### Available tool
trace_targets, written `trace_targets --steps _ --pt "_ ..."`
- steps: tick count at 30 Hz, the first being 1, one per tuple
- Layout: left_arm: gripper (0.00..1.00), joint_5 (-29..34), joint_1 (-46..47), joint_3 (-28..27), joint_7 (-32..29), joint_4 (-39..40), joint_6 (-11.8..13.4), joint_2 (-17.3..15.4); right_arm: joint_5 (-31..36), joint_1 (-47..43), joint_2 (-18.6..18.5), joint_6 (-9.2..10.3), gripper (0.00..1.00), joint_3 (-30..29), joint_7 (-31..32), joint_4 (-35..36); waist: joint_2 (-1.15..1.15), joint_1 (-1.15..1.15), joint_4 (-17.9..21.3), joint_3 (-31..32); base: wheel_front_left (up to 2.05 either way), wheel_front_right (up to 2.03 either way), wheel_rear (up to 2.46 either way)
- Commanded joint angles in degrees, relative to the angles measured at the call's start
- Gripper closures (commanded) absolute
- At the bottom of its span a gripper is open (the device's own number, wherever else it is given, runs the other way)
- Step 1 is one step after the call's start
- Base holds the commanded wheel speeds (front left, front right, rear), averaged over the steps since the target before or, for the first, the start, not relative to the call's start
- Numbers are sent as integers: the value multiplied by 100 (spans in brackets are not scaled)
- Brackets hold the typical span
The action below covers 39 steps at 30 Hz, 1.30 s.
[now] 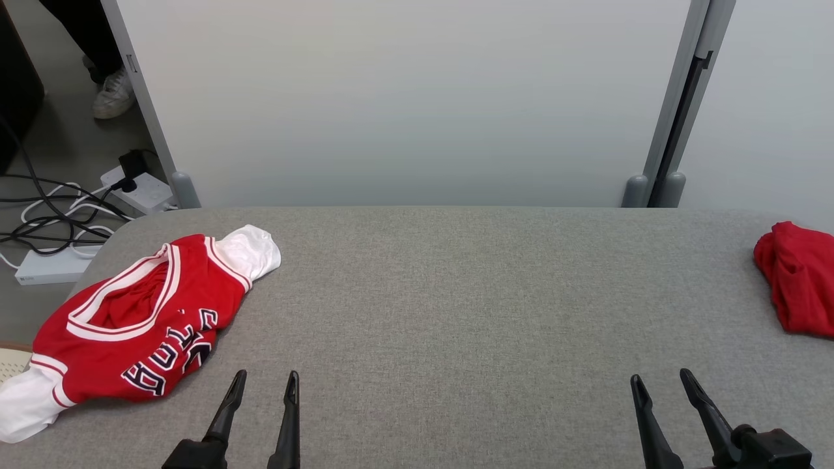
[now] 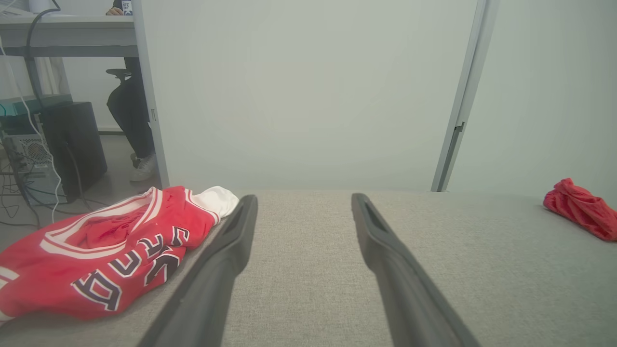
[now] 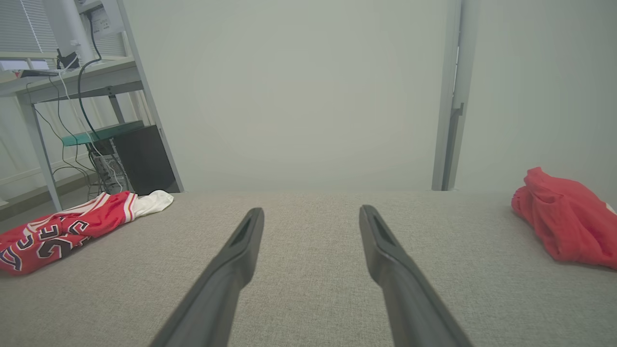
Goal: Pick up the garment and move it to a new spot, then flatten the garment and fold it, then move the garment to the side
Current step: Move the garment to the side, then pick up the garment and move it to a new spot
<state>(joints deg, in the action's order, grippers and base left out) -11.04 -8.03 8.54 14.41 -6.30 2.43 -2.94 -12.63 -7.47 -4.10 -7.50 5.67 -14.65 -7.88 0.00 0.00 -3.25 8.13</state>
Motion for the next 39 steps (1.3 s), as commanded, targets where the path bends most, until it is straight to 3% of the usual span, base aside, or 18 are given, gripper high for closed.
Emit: trace_targets --steps 1,39 --pt "0 -41 164 -181 59 118 39 5 -21 172 -72 1 0 79 -35 185 0 0 5 3 0 0 0" --pt "0 -79 243 -231 59 51 -62 6 -25 146 10 1 0 29 -35 227 0 0 92 -120 0 0 0"
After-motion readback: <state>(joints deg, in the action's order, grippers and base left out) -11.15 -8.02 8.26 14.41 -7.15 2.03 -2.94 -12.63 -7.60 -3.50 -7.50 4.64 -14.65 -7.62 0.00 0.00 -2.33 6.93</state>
